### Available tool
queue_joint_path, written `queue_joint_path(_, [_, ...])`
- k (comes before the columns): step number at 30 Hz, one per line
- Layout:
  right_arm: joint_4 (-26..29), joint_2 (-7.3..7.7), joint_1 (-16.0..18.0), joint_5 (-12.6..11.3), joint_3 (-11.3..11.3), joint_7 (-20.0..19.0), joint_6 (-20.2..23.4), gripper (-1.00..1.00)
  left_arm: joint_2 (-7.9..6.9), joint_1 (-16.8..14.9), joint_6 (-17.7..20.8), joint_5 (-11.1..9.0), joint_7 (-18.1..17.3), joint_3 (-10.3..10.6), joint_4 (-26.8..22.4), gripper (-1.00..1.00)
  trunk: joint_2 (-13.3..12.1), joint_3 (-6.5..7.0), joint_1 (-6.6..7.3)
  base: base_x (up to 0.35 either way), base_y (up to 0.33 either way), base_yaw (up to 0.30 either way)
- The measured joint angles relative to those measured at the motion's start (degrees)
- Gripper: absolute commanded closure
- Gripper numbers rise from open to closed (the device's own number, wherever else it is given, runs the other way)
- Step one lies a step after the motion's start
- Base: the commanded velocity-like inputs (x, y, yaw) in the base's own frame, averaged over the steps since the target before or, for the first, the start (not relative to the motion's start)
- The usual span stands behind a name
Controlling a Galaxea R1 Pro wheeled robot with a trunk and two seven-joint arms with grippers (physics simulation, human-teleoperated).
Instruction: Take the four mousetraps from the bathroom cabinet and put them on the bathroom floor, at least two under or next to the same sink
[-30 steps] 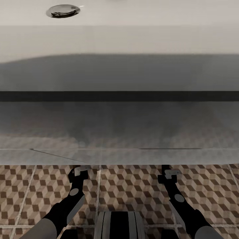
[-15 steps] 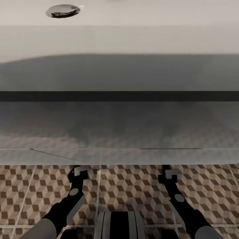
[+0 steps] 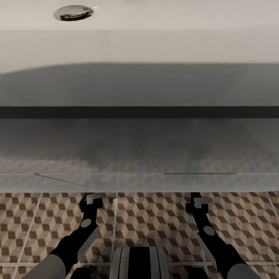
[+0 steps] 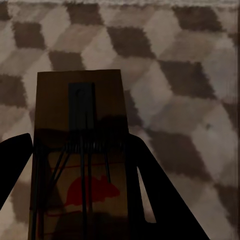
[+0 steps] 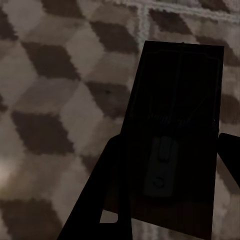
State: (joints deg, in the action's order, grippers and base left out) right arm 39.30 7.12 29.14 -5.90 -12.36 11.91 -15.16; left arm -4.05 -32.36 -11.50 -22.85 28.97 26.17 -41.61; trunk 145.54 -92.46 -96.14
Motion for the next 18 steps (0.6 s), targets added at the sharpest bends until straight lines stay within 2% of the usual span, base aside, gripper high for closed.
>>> queue_joint_path(13, [0.52, -0.62, 0.06, -0.04, -0.04, 0.05, -0.07, 1.0, -0.11, -0.01, -0.06, 0.19, -0.13, 0.0, -1.0, 1.0, 0.0, 0.0, 0.0, 0.0, 0.0, 0.0])
queue_joint_path(18, [-0.12, -0.69, 1.45, -0.44, -0.01, 0.0, -0.07, 1.0, -0.09, -0.01, -0.1, 0.23, -0.17, -0.01, -0.77, 1.0, 0.0, 0.0, 0.0, 0.0, 0.0, 0.0])
